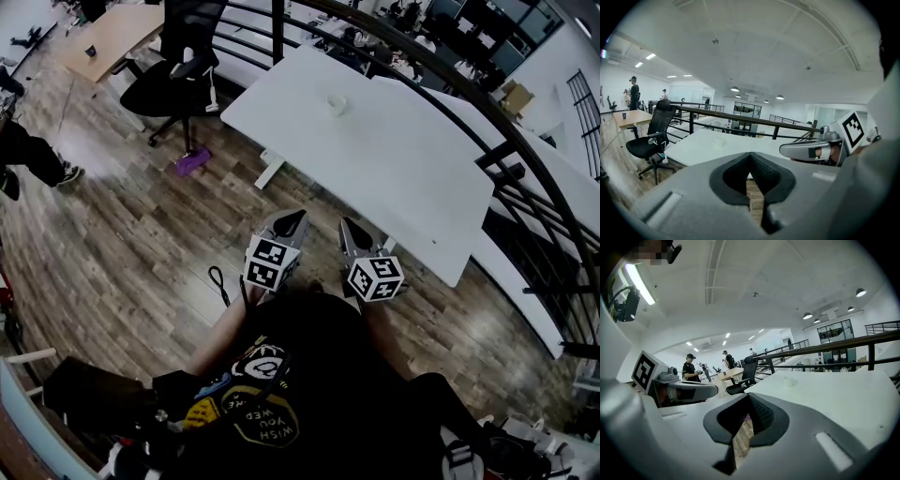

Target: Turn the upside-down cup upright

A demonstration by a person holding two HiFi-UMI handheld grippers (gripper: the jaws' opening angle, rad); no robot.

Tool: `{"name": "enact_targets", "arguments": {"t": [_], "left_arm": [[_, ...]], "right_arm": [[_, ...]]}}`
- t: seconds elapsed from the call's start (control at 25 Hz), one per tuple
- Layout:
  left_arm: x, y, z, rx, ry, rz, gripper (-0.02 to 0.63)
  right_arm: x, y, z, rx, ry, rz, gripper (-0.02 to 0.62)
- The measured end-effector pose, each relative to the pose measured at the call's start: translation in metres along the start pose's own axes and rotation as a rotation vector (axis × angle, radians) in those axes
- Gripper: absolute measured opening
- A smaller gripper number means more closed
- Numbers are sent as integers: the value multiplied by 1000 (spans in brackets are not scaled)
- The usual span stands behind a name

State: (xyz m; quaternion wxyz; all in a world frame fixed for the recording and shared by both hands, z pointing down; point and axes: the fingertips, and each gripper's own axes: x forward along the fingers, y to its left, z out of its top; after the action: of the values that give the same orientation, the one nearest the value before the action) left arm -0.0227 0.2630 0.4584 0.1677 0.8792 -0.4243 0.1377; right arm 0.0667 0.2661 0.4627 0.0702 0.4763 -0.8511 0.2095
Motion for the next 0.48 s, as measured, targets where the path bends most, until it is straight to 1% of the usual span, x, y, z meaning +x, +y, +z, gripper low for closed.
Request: {"name": "enact_targets", "arguments": {"t": [0.2,0.36,0.48], "left_arm": [[-1,14,-3,-35,-3,-30,4],[0,14,-8,-42,3,-65,3],[6,17,-8,-48,6,-78,3]], "right_arm": [[11,11,-4,-10,17,-20,0],[11,17,-11,-2,27,-47,0],[15,16,-13,-3,42,-58,0]]}}
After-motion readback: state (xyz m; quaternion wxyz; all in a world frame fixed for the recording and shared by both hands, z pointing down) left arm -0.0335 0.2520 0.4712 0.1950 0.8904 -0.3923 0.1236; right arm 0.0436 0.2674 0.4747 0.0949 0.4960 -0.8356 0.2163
